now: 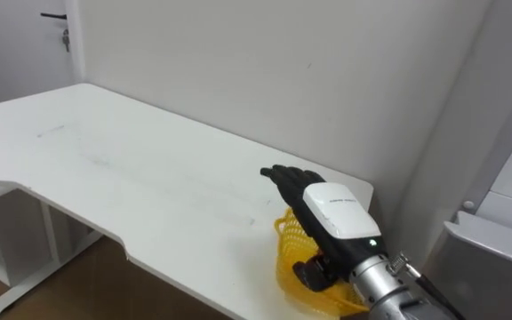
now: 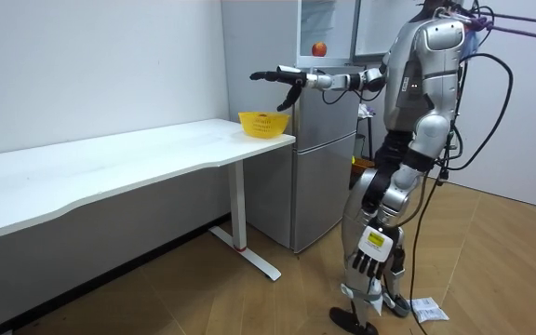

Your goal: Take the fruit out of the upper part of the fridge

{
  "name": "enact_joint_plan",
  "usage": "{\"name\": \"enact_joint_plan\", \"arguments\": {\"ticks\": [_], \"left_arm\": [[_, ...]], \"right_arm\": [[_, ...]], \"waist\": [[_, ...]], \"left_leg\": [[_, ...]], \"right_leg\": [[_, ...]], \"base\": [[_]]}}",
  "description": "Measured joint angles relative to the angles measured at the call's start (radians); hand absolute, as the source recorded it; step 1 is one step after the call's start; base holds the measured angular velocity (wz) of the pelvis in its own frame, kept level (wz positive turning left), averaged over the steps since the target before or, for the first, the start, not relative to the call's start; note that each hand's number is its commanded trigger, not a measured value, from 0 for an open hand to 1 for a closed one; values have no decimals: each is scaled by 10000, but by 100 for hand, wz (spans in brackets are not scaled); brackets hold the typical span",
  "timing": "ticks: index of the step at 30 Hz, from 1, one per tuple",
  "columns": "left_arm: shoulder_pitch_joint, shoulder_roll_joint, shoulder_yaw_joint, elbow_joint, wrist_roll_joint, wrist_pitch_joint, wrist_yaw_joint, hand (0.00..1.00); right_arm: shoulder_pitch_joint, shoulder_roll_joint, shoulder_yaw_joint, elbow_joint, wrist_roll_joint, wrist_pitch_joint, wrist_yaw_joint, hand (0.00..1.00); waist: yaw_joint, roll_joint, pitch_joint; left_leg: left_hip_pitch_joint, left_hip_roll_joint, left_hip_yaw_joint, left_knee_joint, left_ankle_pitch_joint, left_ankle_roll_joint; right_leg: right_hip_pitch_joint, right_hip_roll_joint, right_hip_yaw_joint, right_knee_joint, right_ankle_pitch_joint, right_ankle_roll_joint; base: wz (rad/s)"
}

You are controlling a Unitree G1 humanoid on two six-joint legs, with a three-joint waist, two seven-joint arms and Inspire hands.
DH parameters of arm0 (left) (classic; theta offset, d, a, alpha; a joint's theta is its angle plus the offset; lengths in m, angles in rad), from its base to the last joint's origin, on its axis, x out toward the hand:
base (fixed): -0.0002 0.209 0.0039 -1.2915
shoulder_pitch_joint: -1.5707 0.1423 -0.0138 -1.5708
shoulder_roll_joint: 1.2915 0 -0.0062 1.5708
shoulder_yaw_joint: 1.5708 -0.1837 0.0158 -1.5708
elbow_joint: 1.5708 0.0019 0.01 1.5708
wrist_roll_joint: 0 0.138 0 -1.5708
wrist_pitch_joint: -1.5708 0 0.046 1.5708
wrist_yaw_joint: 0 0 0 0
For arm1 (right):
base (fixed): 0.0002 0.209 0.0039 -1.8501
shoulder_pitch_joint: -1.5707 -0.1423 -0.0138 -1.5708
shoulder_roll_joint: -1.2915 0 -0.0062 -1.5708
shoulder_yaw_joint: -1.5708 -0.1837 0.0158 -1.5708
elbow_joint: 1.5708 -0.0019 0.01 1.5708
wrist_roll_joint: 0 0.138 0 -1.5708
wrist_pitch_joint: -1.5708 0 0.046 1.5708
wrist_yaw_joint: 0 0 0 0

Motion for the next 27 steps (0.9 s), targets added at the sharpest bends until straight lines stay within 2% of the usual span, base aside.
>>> {"name": "enact_joint_plan", "arguments": {"ticks": [22, 27], "left_arm": [[-56, -63, -8, 0, -52, 58, 274, 0], [-48, -66, -17, 2, -80, 57, 272, 0]], "right_arm": [[0, -7, -2, 45, 404, -6, -63, 0], [0, -6, -170, 38, 887, -8, -62, 0]], "waist": [[-56, 7, -6], [-96, 47, -37]], "left_leg": [[-59, -2, 40, 92, 1, 1], [-50, -3, 47, 90, 1, 1]], "right_leg": [[1, 3, 9, 10, 0, 0], [4, 3, 30, 10, 0, -1]], "base": [[0], [0]]}}
